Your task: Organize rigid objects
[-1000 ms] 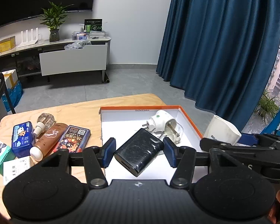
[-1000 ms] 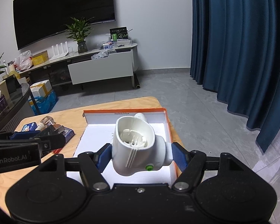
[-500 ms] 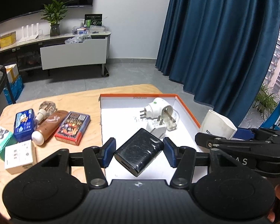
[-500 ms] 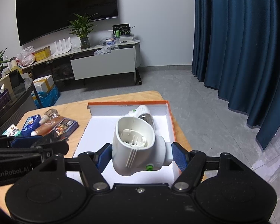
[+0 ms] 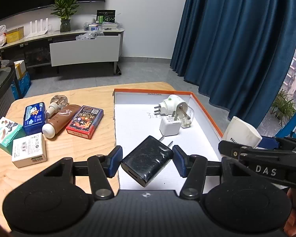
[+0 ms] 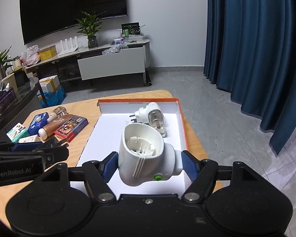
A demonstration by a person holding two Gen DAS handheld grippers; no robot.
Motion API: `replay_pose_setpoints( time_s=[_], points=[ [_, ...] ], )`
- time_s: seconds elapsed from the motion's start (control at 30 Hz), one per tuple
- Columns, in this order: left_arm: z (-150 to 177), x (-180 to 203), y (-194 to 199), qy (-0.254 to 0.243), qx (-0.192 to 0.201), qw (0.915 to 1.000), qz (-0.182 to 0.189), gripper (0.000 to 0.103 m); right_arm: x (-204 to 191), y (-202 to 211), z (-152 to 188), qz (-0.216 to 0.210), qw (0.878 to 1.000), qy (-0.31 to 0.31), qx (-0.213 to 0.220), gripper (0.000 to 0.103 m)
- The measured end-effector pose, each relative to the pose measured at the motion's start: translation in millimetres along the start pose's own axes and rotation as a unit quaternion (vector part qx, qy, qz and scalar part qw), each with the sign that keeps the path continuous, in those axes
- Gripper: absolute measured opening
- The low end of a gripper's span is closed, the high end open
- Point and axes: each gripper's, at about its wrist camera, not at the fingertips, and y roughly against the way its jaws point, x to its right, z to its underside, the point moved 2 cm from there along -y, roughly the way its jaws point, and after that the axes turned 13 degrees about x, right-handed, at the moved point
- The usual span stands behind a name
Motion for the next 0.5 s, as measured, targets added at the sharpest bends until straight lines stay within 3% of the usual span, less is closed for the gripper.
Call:
replay_pose_setpoints(
  time_s=[0.5],
  points=[
    [-2.9,-3.8,-6.8,0.003,0.006,1.0,-0.005,0.056,4.9,-5.5,1.3,0.009,1.0,-0.005,0.003,0.084]
  ],
)
